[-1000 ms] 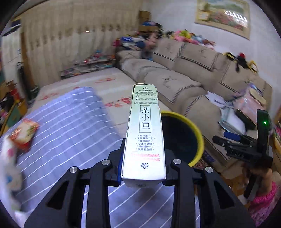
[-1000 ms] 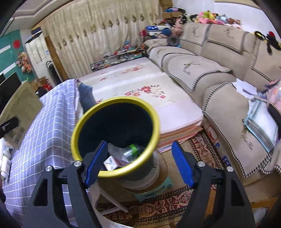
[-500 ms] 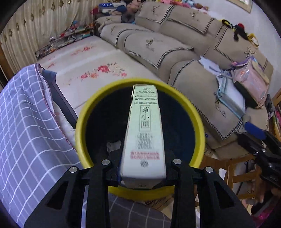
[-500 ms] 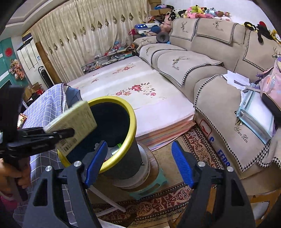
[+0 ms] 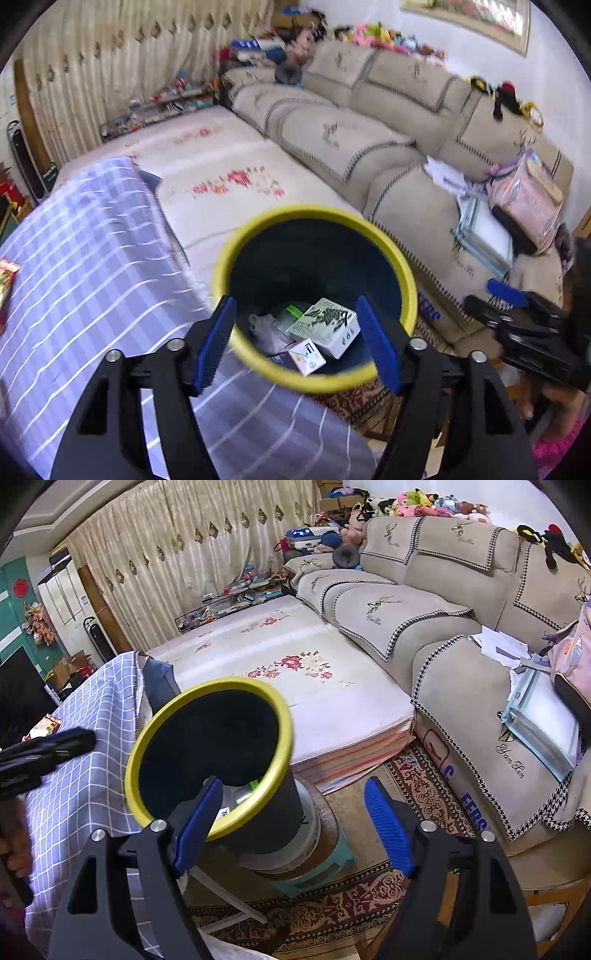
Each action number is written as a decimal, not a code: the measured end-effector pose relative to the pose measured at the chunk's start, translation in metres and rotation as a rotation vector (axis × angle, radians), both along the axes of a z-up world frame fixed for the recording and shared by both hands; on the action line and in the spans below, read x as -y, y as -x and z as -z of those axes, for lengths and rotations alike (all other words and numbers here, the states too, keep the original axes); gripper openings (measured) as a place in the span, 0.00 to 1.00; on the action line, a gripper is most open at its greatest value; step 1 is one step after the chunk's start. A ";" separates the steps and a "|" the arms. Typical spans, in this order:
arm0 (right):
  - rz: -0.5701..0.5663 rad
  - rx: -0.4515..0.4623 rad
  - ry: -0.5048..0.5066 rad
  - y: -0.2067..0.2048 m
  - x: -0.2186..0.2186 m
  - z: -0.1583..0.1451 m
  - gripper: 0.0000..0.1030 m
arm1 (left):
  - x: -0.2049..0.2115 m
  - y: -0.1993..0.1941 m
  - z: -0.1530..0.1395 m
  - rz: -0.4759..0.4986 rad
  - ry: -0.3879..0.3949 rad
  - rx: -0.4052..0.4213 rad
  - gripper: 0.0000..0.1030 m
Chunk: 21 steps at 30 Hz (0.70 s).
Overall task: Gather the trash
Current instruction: 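Carry the tea carton to the yellow bin and release it with the left gripper, then move both grippers back over the table toward the remaining items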
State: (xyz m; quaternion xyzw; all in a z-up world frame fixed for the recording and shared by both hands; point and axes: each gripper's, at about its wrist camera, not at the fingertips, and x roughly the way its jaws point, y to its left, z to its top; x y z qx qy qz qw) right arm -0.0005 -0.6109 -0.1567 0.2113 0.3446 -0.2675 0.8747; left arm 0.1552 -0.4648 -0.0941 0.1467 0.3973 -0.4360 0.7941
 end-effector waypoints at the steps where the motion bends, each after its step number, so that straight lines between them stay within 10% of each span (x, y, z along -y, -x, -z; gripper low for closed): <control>1: -0.007 -0.001 0.002 -0.002 -0.003 0.000 0.73 | -0.018 0.004 -0.009 -0.020 0.022 0.014 0.70; 21: -0.398 0.076 0.020 -0.102 -0.172 -0.028 0.74 | -0.360 0.049 -0.073 -0.639 0.127 0.208 0.84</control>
